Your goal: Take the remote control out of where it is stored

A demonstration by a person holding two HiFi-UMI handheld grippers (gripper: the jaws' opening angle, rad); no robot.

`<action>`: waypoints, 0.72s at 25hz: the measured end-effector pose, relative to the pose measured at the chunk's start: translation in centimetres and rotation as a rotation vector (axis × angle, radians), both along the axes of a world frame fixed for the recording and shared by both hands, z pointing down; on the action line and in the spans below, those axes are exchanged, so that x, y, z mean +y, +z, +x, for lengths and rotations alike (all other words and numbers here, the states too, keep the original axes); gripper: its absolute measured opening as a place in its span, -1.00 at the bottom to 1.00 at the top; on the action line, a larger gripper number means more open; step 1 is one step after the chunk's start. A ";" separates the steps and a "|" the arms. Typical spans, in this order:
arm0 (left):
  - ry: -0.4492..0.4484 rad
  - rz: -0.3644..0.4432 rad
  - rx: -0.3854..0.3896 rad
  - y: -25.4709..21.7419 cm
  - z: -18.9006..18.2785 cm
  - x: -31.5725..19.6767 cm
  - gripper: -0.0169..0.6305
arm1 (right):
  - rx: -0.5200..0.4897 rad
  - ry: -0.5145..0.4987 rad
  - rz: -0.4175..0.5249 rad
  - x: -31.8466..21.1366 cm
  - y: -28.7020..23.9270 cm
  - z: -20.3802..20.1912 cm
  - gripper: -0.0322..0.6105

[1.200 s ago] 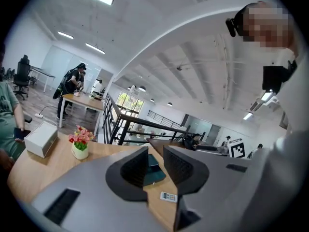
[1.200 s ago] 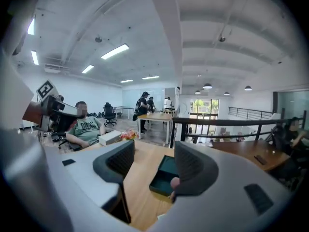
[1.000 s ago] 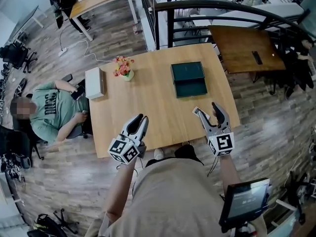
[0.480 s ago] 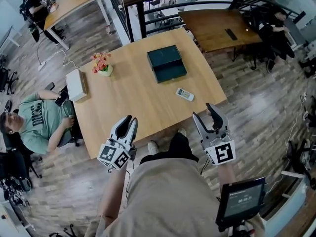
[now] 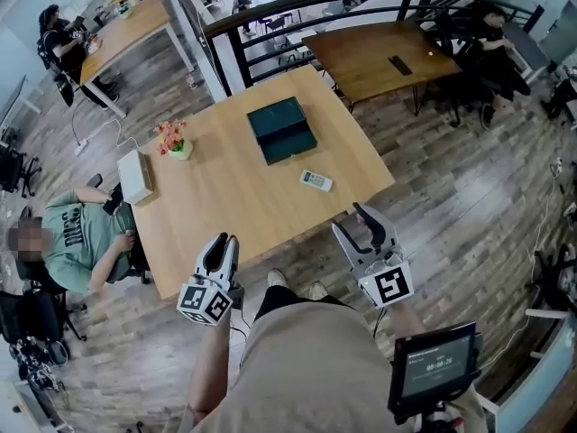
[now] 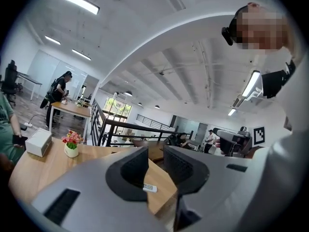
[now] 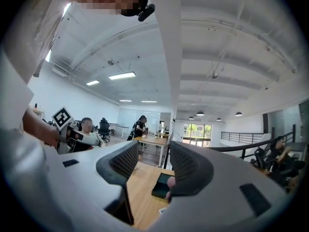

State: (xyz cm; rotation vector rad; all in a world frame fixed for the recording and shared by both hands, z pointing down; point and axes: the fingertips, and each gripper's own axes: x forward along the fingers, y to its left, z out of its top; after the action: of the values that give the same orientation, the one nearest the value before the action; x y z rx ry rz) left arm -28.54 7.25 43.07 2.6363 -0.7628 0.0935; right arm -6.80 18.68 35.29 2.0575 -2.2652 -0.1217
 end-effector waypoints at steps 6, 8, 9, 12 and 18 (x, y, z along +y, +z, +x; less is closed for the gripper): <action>0.019 -0.005 -0.053 2.0 2.7 4.6 -0.71 | -0.026 0.019 -0.013 3.9 2.8 3.0 -0.25; 0.015 -0.019 -0.068 2.6 3.0 5.7 -0.71 | -0.046 0.023 -0.031 4.8 3.8 3.5 -0.25; 0.012 -0.027 -0.073 2.8 3.1 6.3 -0.71 | -0.053 0.020 -0.037 5.3 4.1 3.6 -0.25; 0.002 -0.046 -0.074 3.4 3.0 7.7 -0.71 | -0.053 0.017 -0.068 6.5 5.8 4.1 -0.25; -0.013 -0.072 -0.093 4.9 2.0 7.8 -0.71 | -0.115 0.039 -0.105 7.2 7.7 5.1 -0.25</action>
State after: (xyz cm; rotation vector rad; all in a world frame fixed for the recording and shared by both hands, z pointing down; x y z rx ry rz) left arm -26.57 15.05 47.97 2.5737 -0.7923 0.2366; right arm -1.68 25.85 42.98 2.1040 -2.2401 0.1193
